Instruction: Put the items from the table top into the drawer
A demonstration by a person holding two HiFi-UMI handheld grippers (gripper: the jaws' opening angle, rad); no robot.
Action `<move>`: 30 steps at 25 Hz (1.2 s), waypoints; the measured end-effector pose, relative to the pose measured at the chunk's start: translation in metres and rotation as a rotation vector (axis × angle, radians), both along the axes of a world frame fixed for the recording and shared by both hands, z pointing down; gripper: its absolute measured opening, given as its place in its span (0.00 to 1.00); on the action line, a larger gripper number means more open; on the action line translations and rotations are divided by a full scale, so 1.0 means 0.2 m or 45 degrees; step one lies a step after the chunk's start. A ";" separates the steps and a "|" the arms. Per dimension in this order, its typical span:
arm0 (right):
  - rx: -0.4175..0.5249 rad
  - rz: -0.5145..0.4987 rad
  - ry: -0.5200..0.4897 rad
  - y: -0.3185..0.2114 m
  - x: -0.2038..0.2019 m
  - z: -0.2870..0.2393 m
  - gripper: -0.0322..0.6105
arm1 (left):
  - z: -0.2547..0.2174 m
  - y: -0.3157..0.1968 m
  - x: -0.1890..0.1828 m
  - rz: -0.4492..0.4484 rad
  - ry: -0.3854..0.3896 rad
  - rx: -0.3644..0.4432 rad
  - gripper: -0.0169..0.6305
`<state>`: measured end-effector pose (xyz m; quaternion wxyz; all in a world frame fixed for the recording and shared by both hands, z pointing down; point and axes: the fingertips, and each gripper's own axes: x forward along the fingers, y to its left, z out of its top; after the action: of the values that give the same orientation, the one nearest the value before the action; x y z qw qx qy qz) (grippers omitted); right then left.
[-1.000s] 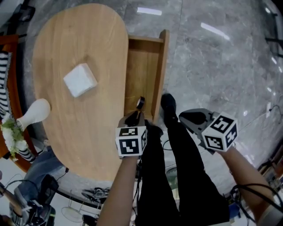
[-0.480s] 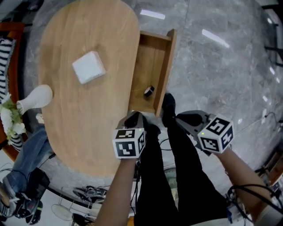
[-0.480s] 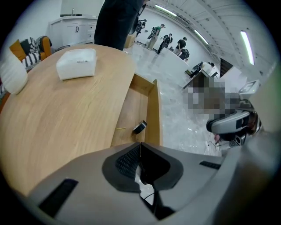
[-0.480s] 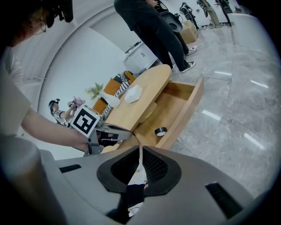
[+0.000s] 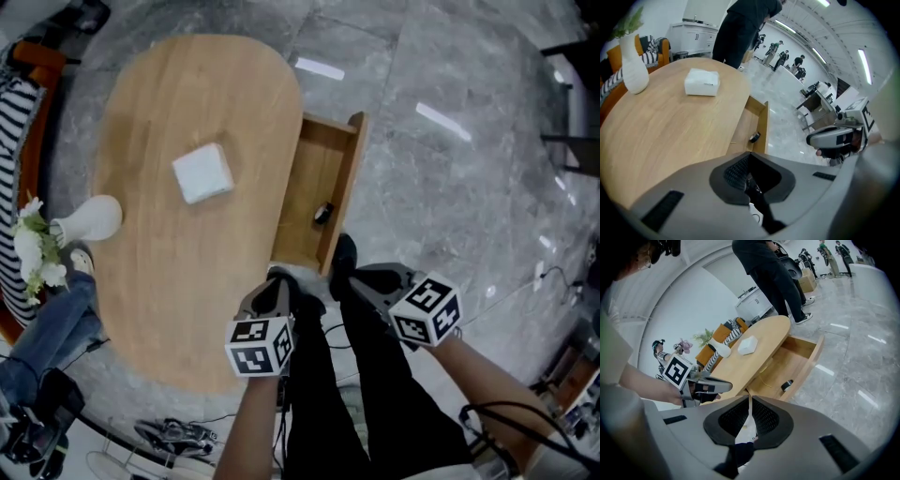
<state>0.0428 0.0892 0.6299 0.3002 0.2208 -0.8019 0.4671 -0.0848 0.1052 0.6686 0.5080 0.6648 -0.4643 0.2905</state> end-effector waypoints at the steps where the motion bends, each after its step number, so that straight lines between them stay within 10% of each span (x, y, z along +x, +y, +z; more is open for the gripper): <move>1: 0.007 0.000 0.002 -0.01 -0.01 -0.01 0.12 | -0.03 0.00 -0.01 -0.023 0.014 0.010 0.03; 10: 0.127 0.096 0.053 -0.13 0.00 -0.10 0.12 | -0.24 -0.10 -0.11 -0.164 0.095 0.149 0.03; 30: 0.222 0.268 0.033 -0.23 -0.03 -0.24 0.12 | -0.45 -0.14 -0.25 -0.095 0.093 0.331 0.03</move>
<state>0.0371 0.0436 0.5817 0.2395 0.3347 -0.8079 0.4218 -0.1348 0.0765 0.5790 0.4446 0.7174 -0.5036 0.1845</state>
